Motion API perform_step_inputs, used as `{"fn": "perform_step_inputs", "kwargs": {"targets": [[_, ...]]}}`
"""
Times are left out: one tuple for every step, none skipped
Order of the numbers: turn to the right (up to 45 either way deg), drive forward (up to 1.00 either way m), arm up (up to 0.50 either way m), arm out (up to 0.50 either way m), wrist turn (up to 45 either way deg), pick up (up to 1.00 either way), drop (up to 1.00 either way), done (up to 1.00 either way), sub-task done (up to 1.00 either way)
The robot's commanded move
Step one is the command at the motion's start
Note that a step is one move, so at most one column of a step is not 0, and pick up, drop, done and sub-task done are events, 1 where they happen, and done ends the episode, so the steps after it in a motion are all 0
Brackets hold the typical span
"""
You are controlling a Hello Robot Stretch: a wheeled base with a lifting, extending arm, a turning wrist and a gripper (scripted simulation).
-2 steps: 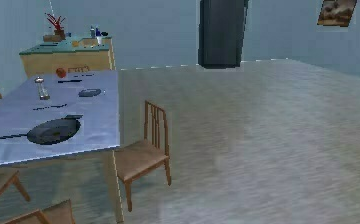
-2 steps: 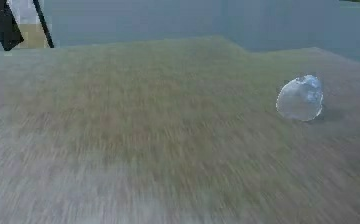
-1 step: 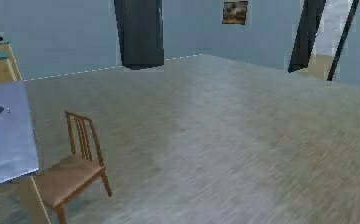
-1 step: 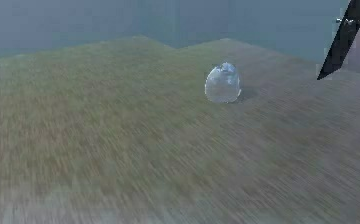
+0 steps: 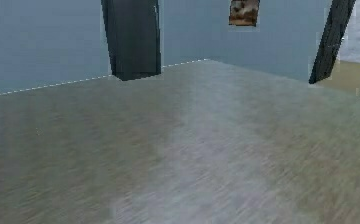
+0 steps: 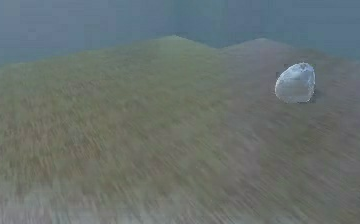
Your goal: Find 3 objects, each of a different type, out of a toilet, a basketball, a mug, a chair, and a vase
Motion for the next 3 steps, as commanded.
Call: {"fn": "perform_step_inputs", "kwargs": {"targets": [[0.0,0.5,0.0,0.0,0.0,0.0,0.0,0.0,0.0],[-45.0,0.0,0.0,0.0,0.0,0.0,0.0,0.0,0.0],[0.0,1.0,0.0,0.0,0.0,0.0,0.0,0.0,0.0]]}}
